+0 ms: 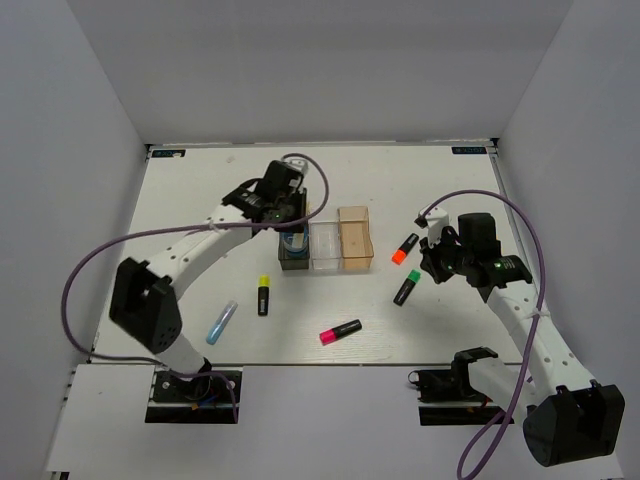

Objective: Sort the stationery into containers
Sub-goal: Place the stationery in the storage box, then pick up the stationery from the corner of the board.

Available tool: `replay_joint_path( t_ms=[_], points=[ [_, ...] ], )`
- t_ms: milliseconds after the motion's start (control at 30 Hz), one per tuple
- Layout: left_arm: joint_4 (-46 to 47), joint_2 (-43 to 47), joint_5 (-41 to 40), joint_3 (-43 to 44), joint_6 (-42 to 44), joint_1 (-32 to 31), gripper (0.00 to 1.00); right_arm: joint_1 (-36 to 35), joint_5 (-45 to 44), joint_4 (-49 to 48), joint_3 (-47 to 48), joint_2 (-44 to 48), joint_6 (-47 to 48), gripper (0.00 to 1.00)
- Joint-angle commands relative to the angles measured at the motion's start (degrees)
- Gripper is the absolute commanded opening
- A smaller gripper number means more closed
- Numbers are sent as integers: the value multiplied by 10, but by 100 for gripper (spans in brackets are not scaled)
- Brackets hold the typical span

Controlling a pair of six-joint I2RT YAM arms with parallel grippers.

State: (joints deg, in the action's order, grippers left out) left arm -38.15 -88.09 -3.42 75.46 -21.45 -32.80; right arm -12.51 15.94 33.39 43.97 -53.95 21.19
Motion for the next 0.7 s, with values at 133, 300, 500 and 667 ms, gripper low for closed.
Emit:
replay_joint_path(
  t_ms=[133, 300, 500, 667],
  points=[
    [7, -163, -23, 125, -53, -53, 4, -2, -8, -4, -1, 3, -4, 0],
    [-11, -231, -38, 198, -60, -61, 13, -1, -10, -4, -1, 3, -4, 7],
    [-21, -251, -33, 218, -54, -62, 72, -1, -12, -3, -1, 4, -4, 60],
    [-17, -193, -34, 204, -43, -62, 80, -3, -18, -38, -1, -9, -69, 51]
  ],
)
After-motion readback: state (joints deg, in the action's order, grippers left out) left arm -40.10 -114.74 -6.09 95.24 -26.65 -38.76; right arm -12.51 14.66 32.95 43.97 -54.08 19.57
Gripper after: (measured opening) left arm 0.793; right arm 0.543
